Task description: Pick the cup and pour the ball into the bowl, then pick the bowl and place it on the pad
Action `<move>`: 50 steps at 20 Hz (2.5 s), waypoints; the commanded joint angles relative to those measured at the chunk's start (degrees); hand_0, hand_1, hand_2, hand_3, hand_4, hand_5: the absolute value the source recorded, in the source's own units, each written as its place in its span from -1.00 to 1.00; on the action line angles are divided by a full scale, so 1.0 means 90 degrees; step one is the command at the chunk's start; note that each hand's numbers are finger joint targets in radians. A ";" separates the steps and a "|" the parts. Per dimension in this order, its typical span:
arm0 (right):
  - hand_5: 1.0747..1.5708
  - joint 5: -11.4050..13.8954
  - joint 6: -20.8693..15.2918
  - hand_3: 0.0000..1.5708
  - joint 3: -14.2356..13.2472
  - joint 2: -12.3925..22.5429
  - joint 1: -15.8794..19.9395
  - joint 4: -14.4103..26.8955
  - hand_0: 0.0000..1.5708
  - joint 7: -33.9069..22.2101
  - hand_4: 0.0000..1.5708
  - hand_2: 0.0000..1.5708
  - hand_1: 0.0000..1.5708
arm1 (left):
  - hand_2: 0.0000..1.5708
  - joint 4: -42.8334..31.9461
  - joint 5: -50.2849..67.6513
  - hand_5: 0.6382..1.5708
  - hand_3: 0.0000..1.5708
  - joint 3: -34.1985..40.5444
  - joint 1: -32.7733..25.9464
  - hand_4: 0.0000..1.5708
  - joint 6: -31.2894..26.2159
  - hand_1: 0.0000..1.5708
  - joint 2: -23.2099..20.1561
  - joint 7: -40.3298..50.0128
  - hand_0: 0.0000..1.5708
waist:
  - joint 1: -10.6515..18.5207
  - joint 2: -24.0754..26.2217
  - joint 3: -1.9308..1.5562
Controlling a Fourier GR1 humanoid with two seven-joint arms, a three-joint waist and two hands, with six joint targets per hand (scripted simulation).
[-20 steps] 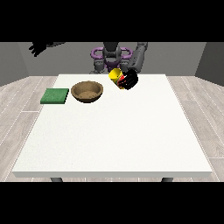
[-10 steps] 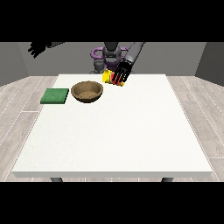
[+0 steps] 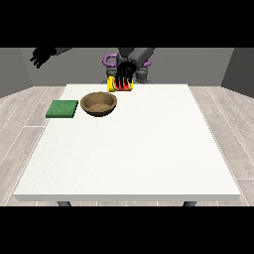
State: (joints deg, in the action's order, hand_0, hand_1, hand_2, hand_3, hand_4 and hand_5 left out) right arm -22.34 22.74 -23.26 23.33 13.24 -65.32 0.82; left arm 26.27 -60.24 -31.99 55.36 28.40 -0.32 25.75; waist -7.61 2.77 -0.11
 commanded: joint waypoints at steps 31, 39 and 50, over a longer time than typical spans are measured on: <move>0.94 0.0357 -0.1133 -1.00 -0.0079 -0.0396 0.0068 0.0409 -1.00 0.0161 0.00 -1.00 -1.00 | -1.00 0.3922 0.4115 1.00 -1.00 0.3413 -0.0543 0.43 -0.1292 -1.00 -0.0817 -0.1173 -1.00 | 0.1593 0.0089 0.0100; 0.98 0.0540 -0.1622 -1.00 -0.0039 -0.0970 -0.0097 0.0589 -1.00 0.0699 -0.07 -1.00 -1.00 | -1.00 0.4262 0.6875 0.98 -1.00 0.5165 -0.0564 0.34 -0.3867 -1.00 -0.1809 -0.1860 -1.00 | 0.2182 -0.0440 0.0025; 0.94 0.0684 -0.1544 -1.00 0.0023 -0.1159 0.0746 0.2159 -1.00 0.1933 -0.22 -1.00 -1.00 | -1.00 0.4472 0.7776 0.96 -1.00 0.5915 -0.0741 0.25 -0.4916 -1.00 -0.3078 -0.1653 -1.00 | 0.2061 -0.1263 0.0007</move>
State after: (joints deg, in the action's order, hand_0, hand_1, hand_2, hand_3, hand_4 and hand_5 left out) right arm -16.77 9.12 -23.16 12.72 16.10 -51.14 15.25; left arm 65.16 7.60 19.48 48.58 -14.16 -24.91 10.03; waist 11.27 -6.37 -0.01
